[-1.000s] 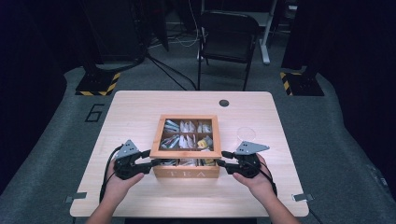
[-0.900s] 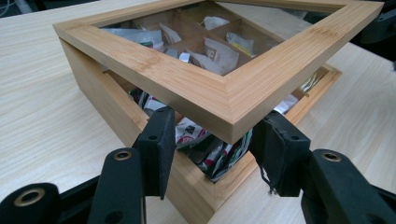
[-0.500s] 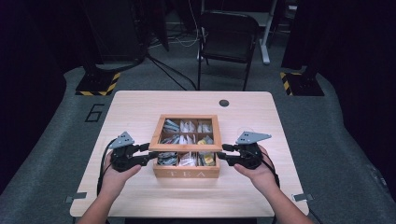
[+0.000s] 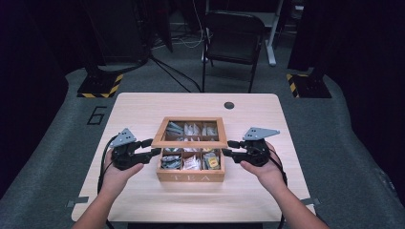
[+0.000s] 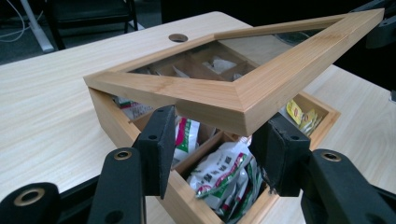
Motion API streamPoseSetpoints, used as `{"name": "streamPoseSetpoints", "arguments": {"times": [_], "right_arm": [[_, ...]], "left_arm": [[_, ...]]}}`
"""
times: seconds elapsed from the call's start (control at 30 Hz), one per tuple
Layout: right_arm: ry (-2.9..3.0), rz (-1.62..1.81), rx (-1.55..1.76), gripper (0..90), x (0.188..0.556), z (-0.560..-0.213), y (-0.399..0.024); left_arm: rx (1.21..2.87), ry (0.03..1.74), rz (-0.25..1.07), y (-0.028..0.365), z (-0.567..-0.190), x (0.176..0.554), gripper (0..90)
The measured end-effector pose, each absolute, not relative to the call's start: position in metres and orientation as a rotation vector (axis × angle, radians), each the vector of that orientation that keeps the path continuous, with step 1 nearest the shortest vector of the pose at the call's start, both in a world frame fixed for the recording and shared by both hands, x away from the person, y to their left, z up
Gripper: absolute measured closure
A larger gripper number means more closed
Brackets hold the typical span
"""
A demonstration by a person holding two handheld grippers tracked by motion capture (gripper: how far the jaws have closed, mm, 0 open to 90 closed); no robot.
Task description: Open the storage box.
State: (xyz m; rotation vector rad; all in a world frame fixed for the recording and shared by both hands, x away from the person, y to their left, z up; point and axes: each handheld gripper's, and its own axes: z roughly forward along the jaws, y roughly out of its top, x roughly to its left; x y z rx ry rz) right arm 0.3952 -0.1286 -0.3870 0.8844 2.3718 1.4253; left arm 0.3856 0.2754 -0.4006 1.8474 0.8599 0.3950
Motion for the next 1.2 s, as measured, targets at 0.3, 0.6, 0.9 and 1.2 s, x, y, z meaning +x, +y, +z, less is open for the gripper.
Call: {"name": "streamPoseSetpoints", "arguments": {"times": [0.3,0.6,0.9,1.2], "right_arm": [[2.335,1.424,0.860,52.1,0.404,-0.378,-0.128],[2.306,1.408,0.834,51.1,0.412,-0.376,-0.126],[2.310,1.437,0.819,51.9,0.420,-0.371,-0.124],[2.304,1.442,0.820,53.2,0.428,-0.360,-0.124]], "left_arm": [[1.845,0.835,0.449,0.274,-0.387,0.391,51.1],[1.845,0.838,0.447,0.274,-0.383,0.396,51.1],[1.816,0.829,0.464,0.274,-0.382,0.401,50.6],[1.806,0.813,0.517,0.271,-0.377,0.408,48.4]]}}
